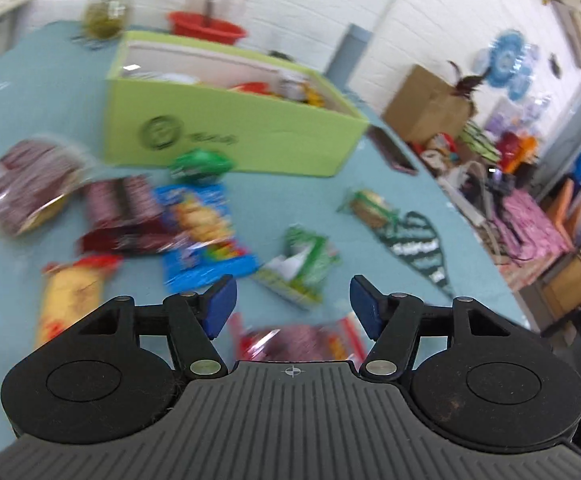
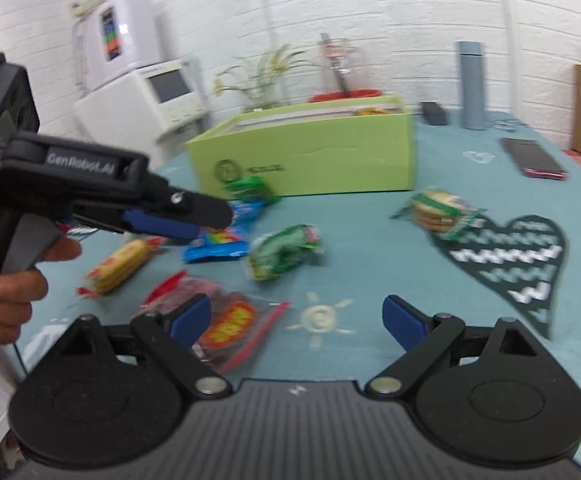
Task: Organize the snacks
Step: 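Grasp the clear packet with red label using the left gripper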
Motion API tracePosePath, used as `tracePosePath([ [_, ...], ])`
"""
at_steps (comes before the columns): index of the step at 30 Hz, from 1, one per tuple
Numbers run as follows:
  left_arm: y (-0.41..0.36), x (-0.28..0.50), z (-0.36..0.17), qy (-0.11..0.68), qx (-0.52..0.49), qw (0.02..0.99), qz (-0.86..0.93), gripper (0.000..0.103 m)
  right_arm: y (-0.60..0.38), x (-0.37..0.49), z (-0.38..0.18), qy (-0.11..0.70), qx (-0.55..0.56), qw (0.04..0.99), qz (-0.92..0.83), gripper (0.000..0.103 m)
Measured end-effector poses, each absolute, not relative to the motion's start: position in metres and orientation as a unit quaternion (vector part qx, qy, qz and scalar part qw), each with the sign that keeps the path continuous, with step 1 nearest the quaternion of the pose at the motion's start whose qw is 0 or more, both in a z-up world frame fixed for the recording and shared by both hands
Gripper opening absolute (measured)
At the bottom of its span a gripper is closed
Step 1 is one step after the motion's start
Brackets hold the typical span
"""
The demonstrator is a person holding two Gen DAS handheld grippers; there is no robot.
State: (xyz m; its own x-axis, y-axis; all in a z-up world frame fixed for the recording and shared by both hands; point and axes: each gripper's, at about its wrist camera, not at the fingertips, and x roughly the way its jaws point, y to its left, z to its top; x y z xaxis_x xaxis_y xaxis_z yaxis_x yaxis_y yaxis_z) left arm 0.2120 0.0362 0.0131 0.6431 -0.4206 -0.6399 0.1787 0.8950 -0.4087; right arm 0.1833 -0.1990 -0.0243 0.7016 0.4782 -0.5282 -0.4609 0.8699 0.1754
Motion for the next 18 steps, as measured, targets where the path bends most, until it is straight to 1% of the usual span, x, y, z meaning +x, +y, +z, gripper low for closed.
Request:
tracePosePath([
  [4,0.054,0.186,-0.001,0.43,-0.191,0.867,-0.165,0.046,-0.175,0.194,-0.024,0.29,-0.015,0.901,0.321,0.093],
  [6,0.059,0.18,-0.008,0.444,-0.219,0.852,-0.171,0.047,-0.161,0.201,-0.021,0.284,-0.051,0.9,0.327,0.093],
  [7,0.062,0.18,-0.012,0.448,-0.241,0.842,-0.18,0.042,-0.156,0.205,-0.022,0.284,-0.063,0.896,0.335,0.093],
  [9,0.067,0.182,-0.018,0.452,-0.264,0.834,-0.177,0.042,-0.15,0.213,-0.024,0.299,-0.073,0.883,0.353,0.093],
  [12,0.063,0.191,-0.024,0.453,-0.272,0.827,-0.191,0.045,-0.152,0.221,-0.029,0.321,-0.057,0.874,0.36,0.093],
  [15,0.059,0.204,-0.032,0.458,-0.291,0.811,-0.217,0.045,-0.168,0.225,-0.032,0.342,-0.009,0.876,0.341,0.093],
  [18,0.047,0.221,-0.033,0.452,-0.271,0.818,-0.228,0.045,-0.187,0.218,-0.038,0.351,0.02,0.881,0.317,0.093],
])
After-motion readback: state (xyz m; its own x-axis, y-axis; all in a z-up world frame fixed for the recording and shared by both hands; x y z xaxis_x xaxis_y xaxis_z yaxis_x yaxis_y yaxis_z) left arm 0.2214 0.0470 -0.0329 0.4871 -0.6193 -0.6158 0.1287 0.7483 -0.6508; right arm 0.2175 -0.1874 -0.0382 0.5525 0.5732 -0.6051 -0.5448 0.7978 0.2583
